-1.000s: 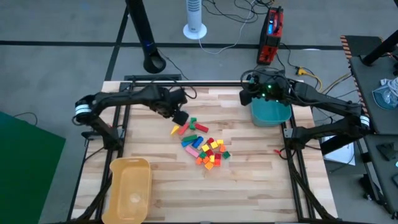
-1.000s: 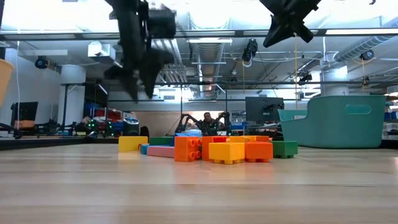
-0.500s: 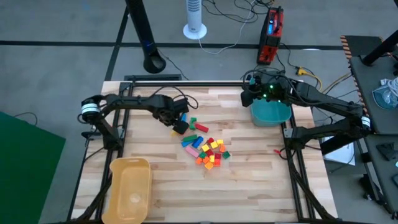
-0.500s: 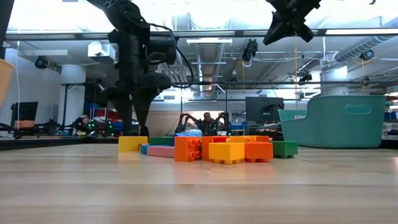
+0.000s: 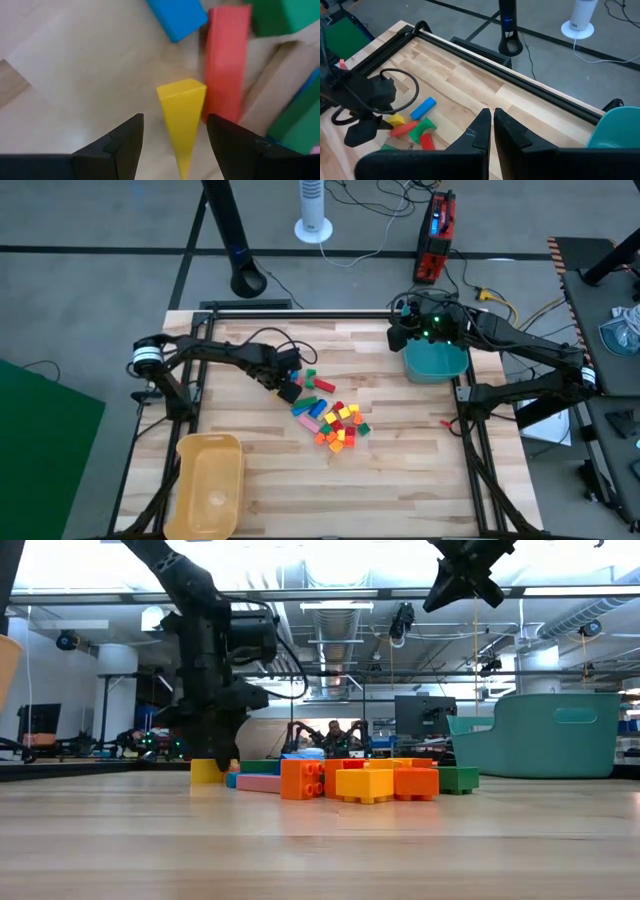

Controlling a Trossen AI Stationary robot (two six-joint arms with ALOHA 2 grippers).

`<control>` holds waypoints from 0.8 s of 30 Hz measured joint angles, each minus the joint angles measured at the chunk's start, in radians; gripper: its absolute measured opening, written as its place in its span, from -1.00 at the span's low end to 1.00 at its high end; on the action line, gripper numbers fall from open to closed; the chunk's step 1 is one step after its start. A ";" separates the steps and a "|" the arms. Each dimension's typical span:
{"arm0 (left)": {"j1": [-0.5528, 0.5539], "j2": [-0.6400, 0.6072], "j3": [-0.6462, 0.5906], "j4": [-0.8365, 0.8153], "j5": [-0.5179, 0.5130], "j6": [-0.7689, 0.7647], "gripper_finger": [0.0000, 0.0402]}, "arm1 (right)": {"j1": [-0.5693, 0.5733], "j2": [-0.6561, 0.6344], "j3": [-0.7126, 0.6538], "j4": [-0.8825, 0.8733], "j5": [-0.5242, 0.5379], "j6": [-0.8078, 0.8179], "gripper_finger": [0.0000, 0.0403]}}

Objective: Sort blocks
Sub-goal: Put the yellow triangular block into the yellow bin

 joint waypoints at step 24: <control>-0.019 -0.064 0.214 -0.340 0.033 0.096 -0.73 | 0.000 0.000 0.000 -0.004 0.000 -0.026 -0.94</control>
